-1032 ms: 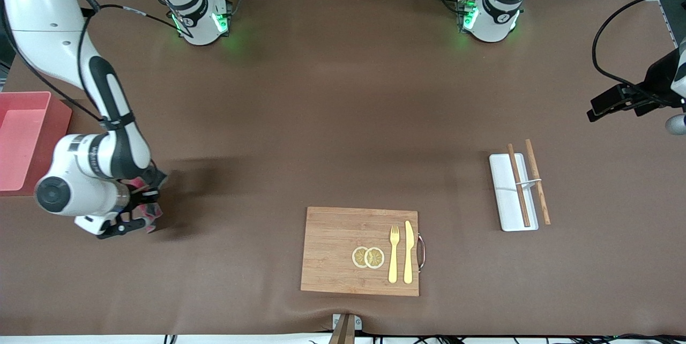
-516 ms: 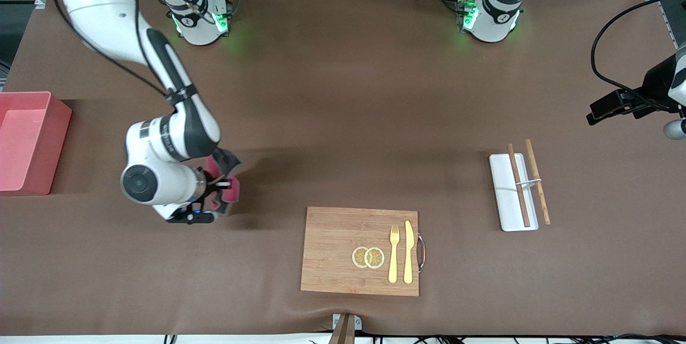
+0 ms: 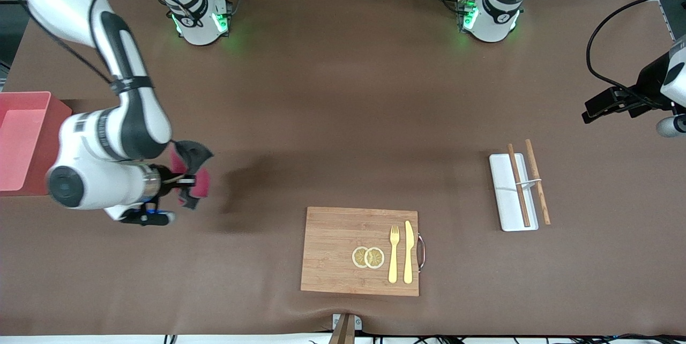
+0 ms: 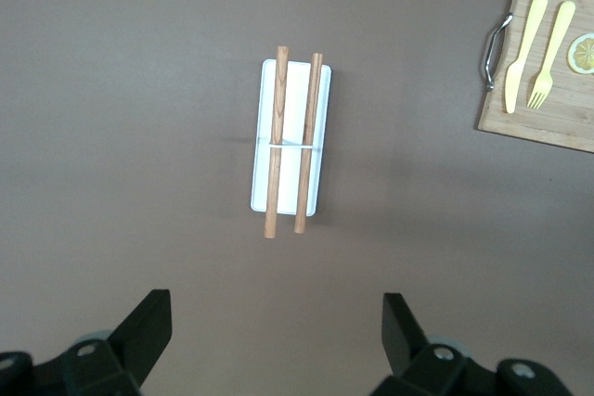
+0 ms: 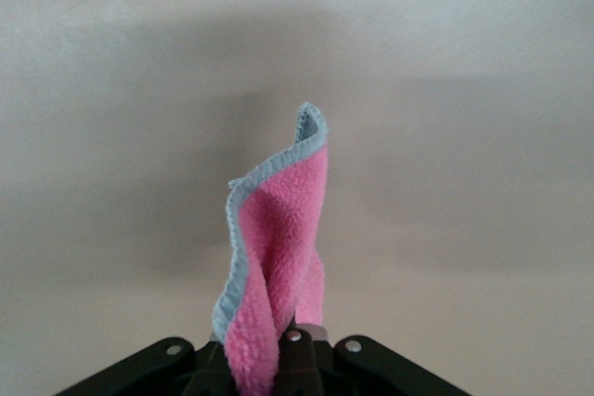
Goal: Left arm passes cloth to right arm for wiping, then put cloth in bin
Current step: 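Carry the cloth with the right gripper over the pink bin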
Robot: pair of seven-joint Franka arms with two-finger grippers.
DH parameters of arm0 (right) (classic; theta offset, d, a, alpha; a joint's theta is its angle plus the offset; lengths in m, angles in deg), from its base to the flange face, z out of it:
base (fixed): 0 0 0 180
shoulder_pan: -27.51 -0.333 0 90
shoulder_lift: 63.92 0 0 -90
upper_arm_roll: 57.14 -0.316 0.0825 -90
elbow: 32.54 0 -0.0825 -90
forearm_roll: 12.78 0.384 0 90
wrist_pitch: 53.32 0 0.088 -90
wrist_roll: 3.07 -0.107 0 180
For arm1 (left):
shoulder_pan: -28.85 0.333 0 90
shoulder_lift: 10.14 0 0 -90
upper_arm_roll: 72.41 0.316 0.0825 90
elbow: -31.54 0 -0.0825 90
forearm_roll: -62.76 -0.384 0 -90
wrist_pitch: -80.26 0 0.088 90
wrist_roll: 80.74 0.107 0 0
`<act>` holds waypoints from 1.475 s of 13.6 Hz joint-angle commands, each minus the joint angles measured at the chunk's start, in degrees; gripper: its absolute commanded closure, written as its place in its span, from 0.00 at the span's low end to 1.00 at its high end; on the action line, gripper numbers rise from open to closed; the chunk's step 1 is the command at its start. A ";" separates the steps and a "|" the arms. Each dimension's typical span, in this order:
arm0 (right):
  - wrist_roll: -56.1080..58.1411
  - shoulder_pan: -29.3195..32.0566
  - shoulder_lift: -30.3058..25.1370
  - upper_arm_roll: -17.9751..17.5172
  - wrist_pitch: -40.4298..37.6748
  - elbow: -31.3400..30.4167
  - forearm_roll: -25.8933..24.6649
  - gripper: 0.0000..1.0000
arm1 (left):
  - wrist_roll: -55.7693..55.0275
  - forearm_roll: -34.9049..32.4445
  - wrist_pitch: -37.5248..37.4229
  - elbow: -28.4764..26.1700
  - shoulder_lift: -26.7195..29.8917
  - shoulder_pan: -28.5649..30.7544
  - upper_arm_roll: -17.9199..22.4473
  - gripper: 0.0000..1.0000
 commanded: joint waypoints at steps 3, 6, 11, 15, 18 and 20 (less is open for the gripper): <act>13.08 7.32 -0.66 -0.54 -3.11 3.63 -4.14 1.00 | 0.36 0.77 0.56 -0.84 1.77 -0.31 0.00 0.00; 23.36 12.68 -0.74 -0.45 -3.19 4.77 -5.73 1.00 | -0.08 0.77 0.56 -0.84 2.03 -0.22 -1.49 0.00; 40.59 21.91 -0.74 -0.45 -3.11 7.32 -9.86 1.00 | -0.17 0.77 0.56 -1.10 1.60 -0.22 -2.28 0.00; 51.76 29.12 0.05 -0.45 -0.57 8.20 -13.29 1.00 | -0.08 0.77 0.56 -0.84 1.86 -0.22 -2.28 0.00; 60.98 35.35 0.31 -0.45 3.56 8.91 -13.56 1.00 | 0.10 0.85 0.56 -0.84 2.03 0.13 -2.28 0.00; 65.64 38.87 1.01 -0.45 6.98 9.35 -13.73 1.00 | 0.01 0.77 0.56 -0.75 2.03 0.13 -2.28 0.00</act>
